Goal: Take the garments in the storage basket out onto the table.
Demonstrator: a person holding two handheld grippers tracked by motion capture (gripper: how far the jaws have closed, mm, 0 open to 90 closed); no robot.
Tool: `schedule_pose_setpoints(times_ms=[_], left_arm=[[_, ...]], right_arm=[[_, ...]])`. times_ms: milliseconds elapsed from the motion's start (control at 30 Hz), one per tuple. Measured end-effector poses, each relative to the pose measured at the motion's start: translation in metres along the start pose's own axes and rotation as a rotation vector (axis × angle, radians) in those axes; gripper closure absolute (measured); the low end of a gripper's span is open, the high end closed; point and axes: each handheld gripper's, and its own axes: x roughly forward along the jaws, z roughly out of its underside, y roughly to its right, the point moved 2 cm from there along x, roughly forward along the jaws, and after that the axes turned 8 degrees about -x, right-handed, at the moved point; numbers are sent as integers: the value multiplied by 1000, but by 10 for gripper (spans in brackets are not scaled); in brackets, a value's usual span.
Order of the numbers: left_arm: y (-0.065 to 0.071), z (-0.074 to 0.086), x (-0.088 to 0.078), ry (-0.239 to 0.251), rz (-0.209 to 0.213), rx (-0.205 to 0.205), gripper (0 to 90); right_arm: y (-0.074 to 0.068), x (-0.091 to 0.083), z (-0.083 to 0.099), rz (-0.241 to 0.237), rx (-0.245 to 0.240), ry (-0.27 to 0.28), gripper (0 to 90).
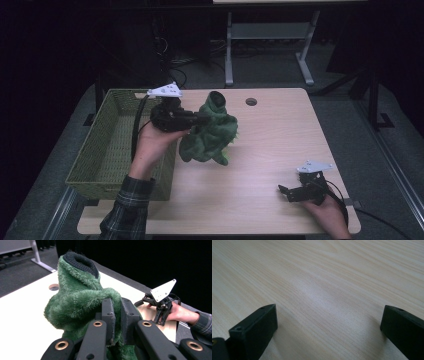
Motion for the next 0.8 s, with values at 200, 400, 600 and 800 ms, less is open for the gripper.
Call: schedule_pose_setpoints(times_ms=[200, 400, 600, 800], left_arm=[[4, 11, 25, -17, 23, -8, 825], [5, 25, 48, -37, 37, -30, 825], [0, 43, 71, -56, 24, -63, 825], [-5, 63, 100, -91, 13, -98, 825]], right_arm=[[0, 0, 0, -1, -1, 1, 7], [0, 0, 0, -1, 0, 1, 7], [0, 0, 0, -1, -3, 2, 7], [0, 0, 0, 0, -2, 0, 7]])
